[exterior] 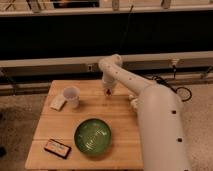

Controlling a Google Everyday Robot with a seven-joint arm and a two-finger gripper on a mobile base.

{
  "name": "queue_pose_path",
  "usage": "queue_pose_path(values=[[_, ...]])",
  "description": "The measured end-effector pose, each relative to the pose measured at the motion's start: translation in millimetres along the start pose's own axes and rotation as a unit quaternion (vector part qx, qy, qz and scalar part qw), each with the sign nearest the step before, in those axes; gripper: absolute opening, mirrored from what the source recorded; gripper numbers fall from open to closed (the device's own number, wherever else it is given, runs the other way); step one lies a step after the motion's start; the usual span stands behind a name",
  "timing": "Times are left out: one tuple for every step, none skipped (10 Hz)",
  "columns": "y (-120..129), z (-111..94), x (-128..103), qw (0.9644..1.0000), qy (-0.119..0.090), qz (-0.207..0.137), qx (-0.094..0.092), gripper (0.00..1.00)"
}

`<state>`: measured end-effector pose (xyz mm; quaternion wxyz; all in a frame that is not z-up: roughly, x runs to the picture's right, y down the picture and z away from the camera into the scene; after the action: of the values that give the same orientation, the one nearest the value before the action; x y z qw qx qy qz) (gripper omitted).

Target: Place the pepper in the ceramic bowl

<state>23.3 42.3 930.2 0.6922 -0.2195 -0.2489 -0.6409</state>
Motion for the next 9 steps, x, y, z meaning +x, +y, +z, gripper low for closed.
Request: queue_pose_path(values=[[-4.0,-12.6,-19.6,1.0000,0.004,0.003,0.002,0.00],[-6.8,-22.8,-35.0,1.0000,0.006,0.006,0.005,0.00],[-9.0,-33.5,-50.4,0.9999,0.010,0.008,0.007,0.00],[-14.5,-48.3,-76.1,0.9998,0.013,0.010,0.011,0.00],[-19.2,-59.9,-97.3,0.9997,0.015,0.011,0.014,0.00],[-23.0,-65.7,-110.2,0.9997,0.016,0.010,0.016,0.00],[-31.2,-78.0,-137.5,0.9996,0.016,0.008,0.020,0.00],[-38.9,-87.9,-162.4,0.9996,0.017,0.005,0.022,0.00],[-44.4,-94.5,-180.4,0.9996,0.016,0.002,0.024,0.00]])
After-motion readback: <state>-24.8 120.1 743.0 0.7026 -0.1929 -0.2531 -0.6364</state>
